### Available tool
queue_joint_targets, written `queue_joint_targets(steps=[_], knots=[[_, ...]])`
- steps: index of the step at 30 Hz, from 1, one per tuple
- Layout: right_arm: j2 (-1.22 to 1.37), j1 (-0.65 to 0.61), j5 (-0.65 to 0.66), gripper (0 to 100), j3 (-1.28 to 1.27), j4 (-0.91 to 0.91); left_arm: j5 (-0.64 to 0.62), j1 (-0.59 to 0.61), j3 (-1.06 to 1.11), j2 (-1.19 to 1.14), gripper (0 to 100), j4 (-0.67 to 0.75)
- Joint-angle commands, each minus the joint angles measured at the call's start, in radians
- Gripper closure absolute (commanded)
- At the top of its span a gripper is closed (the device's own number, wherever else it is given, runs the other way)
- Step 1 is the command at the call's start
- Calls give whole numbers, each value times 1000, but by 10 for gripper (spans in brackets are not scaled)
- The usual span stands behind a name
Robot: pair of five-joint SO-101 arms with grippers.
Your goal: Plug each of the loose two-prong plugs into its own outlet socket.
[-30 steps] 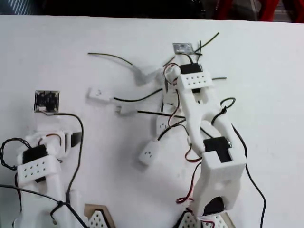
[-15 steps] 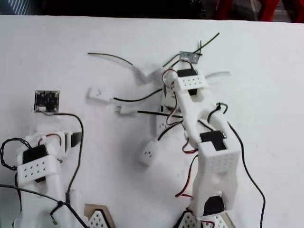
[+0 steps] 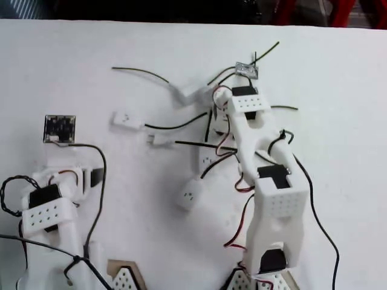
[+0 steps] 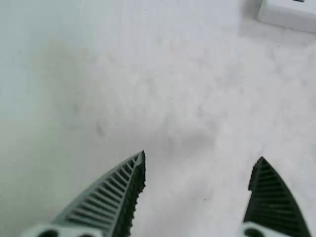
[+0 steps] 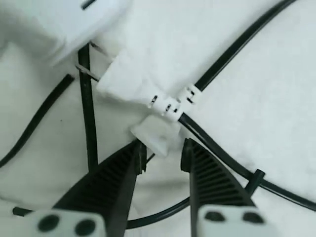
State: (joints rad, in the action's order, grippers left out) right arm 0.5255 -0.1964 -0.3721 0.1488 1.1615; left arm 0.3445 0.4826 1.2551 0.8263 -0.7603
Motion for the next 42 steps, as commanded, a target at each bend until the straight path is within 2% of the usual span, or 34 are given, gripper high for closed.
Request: queue_joint_targets(steps=[1, 12, 16, 21, 31, 42], knots=[[-12, 13, -52, 879, 58, -13, -2, 4, -5, 24, 669, 17], [113, -7, -84, 885, 103, -31, 3, 2, 6, 28, 669, 18], [133, 19, -83, 981, 176, 54, 3, 2, 6, 28, 669, 18], [133, 27, -77, 982, 288, 222, 3, 2, 6, 28, 669, 18], [133, 28, 106, 981, 443, 532, 3, 2, 6, 28, 669, 18], [65, 38, 140, 981, 396, 555, 3, 2, 6, 28, 669, 18]])
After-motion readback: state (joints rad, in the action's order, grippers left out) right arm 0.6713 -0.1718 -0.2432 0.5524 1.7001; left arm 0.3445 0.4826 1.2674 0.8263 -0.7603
